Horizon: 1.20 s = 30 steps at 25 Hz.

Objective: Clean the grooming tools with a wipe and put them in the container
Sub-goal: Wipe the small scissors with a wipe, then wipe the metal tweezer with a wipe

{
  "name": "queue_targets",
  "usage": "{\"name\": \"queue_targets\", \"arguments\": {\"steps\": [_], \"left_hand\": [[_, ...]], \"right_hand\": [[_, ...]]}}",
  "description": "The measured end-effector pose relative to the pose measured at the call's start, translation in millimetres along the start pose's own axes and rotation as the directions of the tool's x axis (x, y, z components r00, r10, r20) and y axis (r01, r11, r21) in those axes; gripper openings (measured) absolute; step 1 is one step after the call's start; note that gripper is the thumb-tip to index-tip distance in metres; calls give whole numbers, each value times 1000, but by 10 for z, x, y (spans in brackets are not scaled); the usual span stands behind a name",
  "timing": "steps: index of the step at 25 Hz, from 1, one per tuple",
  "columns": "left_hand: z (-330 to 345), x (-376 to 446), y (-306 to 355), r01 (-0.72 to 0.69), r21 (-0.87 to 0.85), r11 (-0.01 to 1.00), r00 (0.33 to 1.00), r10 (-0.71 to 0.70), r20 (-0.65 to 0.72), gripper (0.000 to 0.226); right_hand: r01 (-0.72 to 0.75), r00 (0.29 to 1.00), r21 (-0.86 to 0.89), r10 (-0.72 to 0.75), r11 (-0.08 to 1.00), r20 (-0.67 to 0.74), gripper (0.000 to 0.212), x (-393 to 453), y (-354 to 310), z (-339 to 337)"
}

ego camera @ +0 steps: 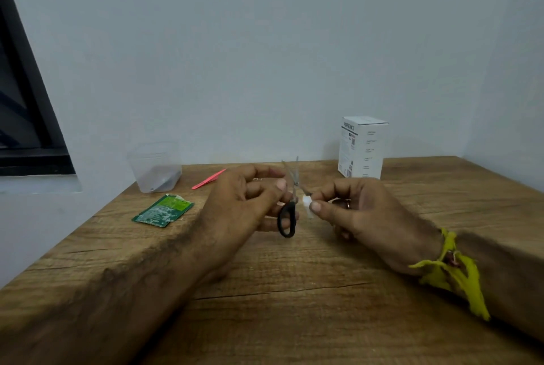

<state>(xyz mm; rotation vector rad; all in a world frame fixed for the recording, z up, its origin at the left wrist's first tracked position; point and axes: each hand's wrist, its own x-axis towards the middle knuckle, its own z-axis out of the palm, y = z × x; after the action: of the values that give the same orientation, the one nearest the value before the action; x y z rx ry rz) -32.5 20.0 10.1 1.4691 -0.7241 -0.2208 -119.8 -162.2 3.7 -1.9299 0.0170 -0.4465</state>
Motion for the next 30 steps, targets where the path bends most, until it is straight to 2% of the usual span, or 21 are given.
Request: {"name": "queue_targets", "arguments": {"steps": [3,7,11,14,17,19,21,26,30], "left_hand": [[-65,10,-6,40,28,999,997,-41,59,15],[-21,-6,-47,65,159,985,993,-80,87,14],[53,25,-124,25,206,978,999,-19,-31,11],[75,54,-186,18,183,983,998,-6,-67,12],[104,51,-200,-3,217,976,1000,5,-9,16],[113,61,-196,-10,256,967,1000,9,3,21],[112,76,-194,16,270,963,999,-4,-45,15],[75,129,-148,5,319,948,985,50,-165,13],[-6,174,-141,-4,510,860,974,118,-191,7]], "right_hand": [[-48,997,165,56,985,-45,9,34,-1,-42],[-34,999,146,39,989,-28,8,24,-6,-18],[-36,998,95,32,995,45,10,-6,-11,50],[-56,998,163,50,985,44,14,23,5,115],[-82,996,255,74,963,40,16,65,17,136],[-92,995,304,95,948,4,15,92,36,137],[-92,990,328,120,940,-68,11,114,38,133],[-120,967,279,176,953,-184,8,144,-13,148],[-145,956,194,188,970,-225,9,258,6,236]]}}
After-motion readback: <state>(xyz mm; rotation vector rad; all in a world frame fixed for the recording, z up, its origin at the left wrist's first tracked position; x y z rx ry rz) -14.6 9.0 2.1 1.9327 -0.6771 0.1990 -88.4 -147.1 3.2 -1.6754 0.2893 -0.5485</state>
